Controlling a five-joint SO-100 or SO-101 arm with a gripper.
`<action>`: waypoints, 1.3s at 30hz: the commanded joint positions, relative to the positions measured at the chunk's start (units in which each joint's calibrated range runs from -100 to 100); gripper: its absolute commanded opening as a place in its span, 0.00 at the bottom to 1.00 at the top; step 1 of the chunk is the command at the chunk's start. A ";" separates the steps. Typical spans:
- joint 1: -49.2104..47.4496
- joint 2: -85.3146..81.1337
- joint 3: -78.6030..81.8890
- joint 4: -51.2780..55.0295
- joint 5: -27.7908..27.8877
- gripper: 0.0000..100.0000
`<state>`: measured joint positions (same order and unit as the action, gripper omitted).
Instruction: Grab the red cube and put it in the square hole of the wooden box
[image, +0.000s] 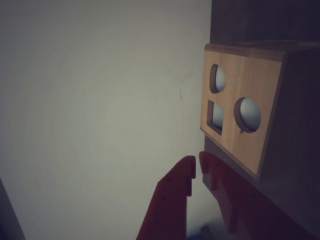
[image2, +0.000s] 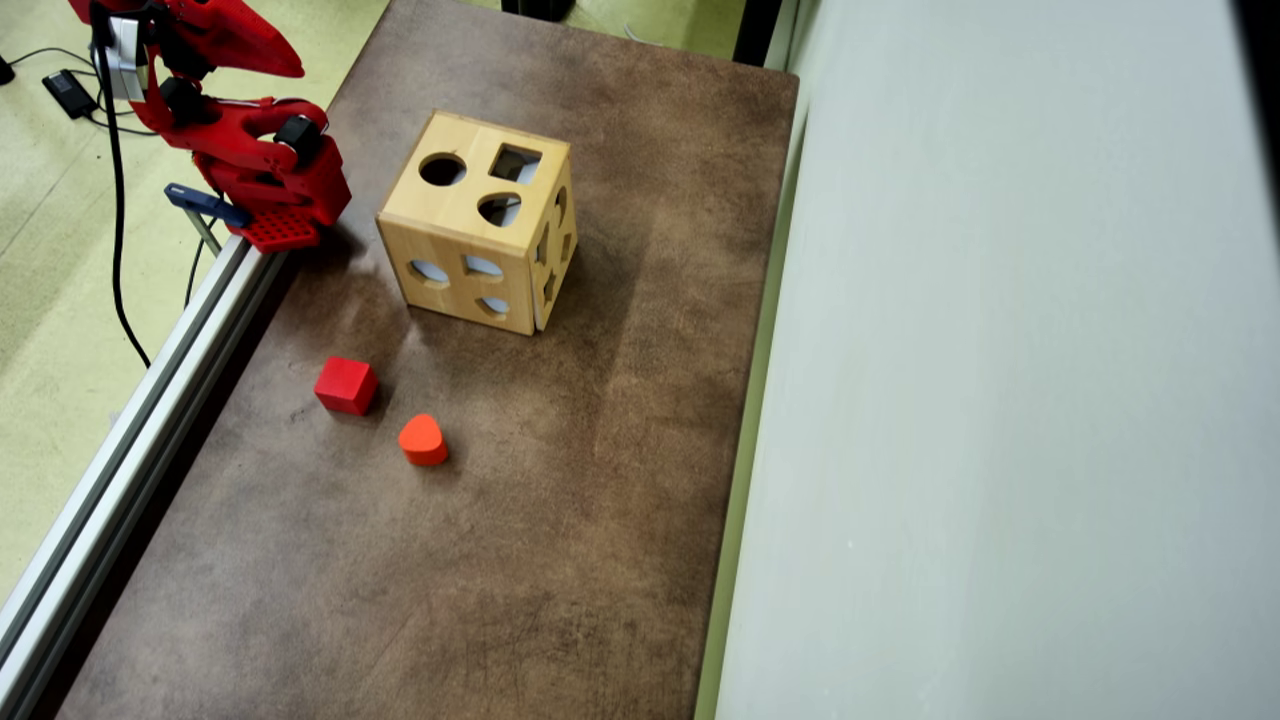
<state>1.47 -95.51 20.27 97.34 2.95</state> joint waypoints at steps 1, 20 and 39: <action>0.16 0.18 0.12 0.33 -0.05 0.03; -0.51 0.35 0.12 0.33 0.00 0.03; 0.31 35.93 -20.99 -0.31 0.44 0.03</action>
<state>1.47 -68.64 8.62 97.34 2.95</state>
